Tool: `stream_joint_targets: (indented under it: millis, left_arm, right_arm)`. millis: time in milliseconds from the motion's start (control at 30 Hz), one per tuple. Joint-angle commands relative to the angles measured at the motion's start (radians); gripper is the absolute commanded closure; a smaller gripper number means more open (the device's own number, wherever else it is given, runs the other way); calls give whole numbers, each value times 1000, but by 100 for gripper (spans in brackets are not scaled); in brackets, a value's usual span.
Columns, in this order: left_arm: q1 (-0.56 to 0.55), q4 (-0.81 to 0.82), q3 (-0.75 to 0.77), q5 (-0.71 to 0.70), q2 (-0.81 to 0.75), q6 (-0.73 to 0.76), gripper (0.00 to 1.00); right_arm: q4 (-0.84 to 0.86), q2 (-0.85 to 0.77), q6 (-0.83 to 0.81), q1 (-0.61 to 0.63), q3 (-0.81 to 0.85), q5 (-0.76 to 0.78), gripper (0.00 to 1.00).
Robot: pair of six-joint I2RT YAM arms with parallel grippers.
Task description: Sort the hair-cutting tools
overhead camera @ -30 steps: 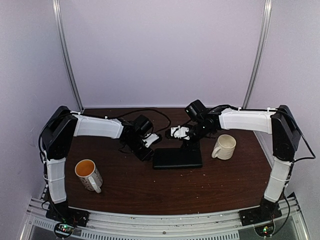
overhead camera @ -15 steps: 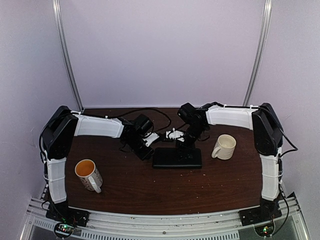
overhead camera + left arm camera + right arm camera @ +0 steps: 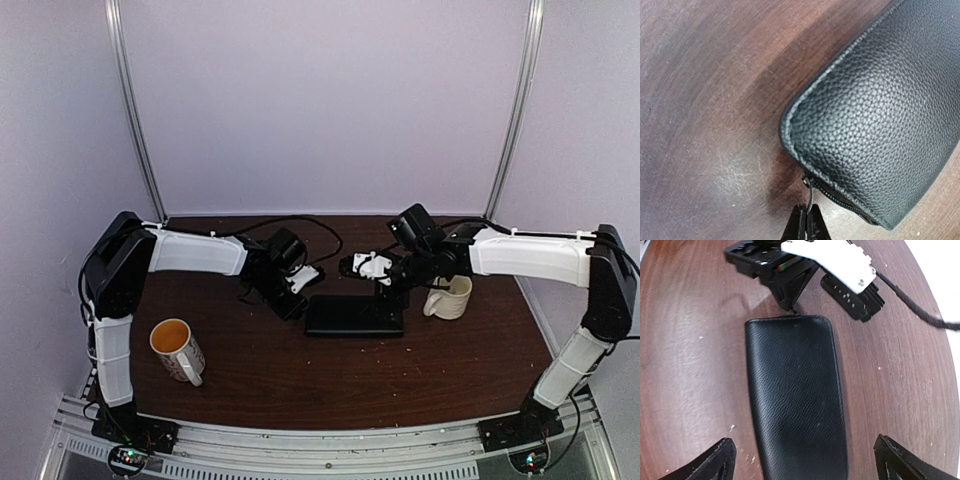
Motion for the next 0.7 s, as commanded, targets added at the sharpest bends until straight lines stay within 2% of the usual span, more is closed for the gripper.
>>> stream_joint_targets:
  millis: [0, 133, 267, 533, 667]
  left_arm:
    - [8, 11, 30, 30, 23, 11, 100]
    - [8, 6, 40, 37, 23, 8, 100]
    - [9, 5, 44, 43, 29, 8, 100]
    - [9, -4, 45, 40, 33, 11, 100]
    - [10, -7, 32, 31, 23, 16, 100]
  right_arm:
    - [-120, 149, -67, 34, 115, -3, 0]
    - [-2, 123, -134, 90, 37, 60, 0]
    - [-67, 206, -180, 132, 123, 104, 1]
    - [-65, 379, -196, 159, 227, 239, 2]
    - [-110, 442, -158, 158, 291, 282, 13]
